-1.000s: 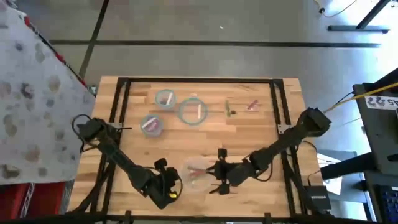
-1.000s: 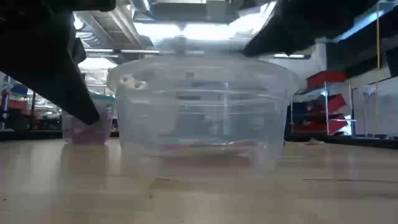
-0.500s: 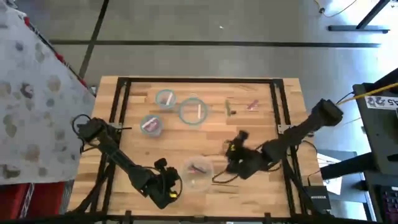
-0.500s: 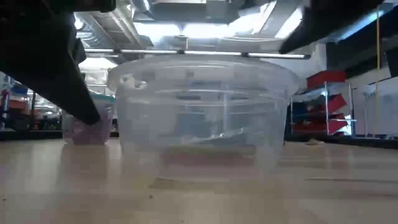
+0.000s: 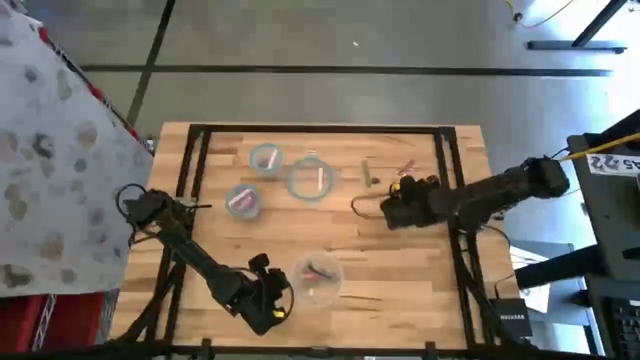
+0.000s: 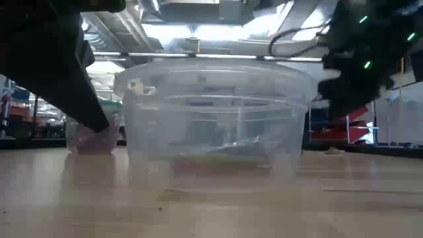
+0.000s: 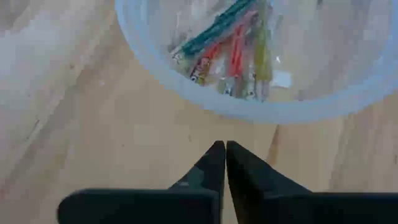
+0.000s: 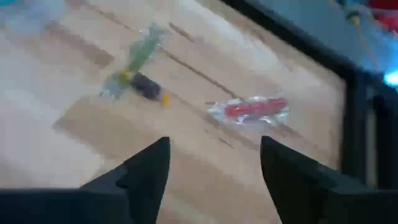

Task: Sort candy
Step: Put the orange candy stick into the large transparent bin, then put the green candy stick into the large transparent bin, then close the large transparent bin

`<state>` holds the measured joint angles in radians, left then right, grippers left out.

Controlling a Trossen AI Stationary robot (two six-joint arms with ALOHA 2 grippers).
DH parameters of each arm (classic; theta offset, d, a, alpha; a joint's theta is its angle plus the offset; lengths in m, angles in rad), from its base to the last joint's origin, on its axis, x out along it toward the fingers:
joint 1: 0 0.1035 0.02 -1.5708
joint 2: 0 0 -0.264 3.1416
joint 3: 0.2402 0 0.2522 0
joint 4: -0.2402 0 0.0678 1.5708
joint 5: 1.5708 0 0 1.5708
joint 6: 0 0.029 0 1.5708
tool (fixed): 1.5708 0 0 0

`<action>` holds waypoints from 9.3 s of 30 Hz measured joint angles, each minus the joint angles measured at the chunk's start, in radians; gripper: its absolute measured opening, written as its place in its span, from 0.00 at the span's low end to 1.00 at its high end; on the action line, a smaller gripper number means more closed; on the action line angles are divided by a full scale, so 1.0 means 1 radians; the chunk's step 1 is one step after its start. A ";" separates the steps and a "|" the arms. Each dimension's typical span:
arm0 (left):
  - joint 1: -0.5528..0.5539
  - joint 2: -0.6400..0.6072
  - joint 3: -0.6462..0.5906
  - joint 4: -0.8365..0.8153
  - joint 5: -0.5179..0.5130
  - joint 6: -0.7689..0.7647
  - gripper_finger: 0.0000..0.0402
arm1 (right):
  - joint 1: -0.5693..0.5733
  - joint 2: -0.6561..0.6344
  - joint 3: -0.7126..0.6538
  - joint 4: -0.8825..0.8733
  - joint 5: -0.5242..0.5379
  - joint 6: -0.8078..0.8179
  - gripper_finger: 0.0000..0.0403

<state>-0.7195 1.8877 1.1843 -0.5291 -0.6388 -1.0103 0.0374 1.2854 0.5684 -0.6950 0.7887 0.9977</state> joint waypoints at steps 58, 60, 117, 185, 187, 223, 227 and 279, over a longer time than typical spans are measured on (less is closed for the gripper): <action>-0.024 0.000 0.000 0.045 0.000 -0.014 0.00 | 0.460 -0.064 0.044 0.326 0.036 -0.254 0.00; -0.024 0.000 0.000 0.046 0.000 -0.005 0.00 | 0.512 -0.058 0.044 0.509 -0.017 -0.364 0.00; -0.060 -0.101 0.040 0.018 -0.131 0.068 0.00 | 0.522 0.398 0.350 0.903 -0.336 -0.603 0.16; -0.074 -0.100 0.038 0.023 -0.131 0.022 0.00 | 0.298 0.156 0.112 0.426 -0.196 -0.247 0.00; -0.074 -0.100 0.038 0.026 -0.131 0.023 0.00 | 0.363 0.122 0.114 0.452 -0.172 -0.258 0.00; -0.055 -0.099 0.038 0.021 -0.131 0.076 0.00 | 0.502 0.449 0.399 1.021 -0.259 -0.794 0.00; -0.058 -0.099 0.038 0.021 -0.131 0.076 0.00 | 0.505 0.467 0.399 0.892 -0.242 -0.705 0.02; -0.080 -0.102 0.037 -0.184 -0.098 -0.074 0.00 | -0.068 0.802 0.600 0.697 -0.347 -1.394 0.13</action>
<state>-0.7994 1.7859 1.2209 -0.7133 -0.7364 -1.0842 -0.0306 2.0875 1.1680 0.0025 0.4420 -0.3965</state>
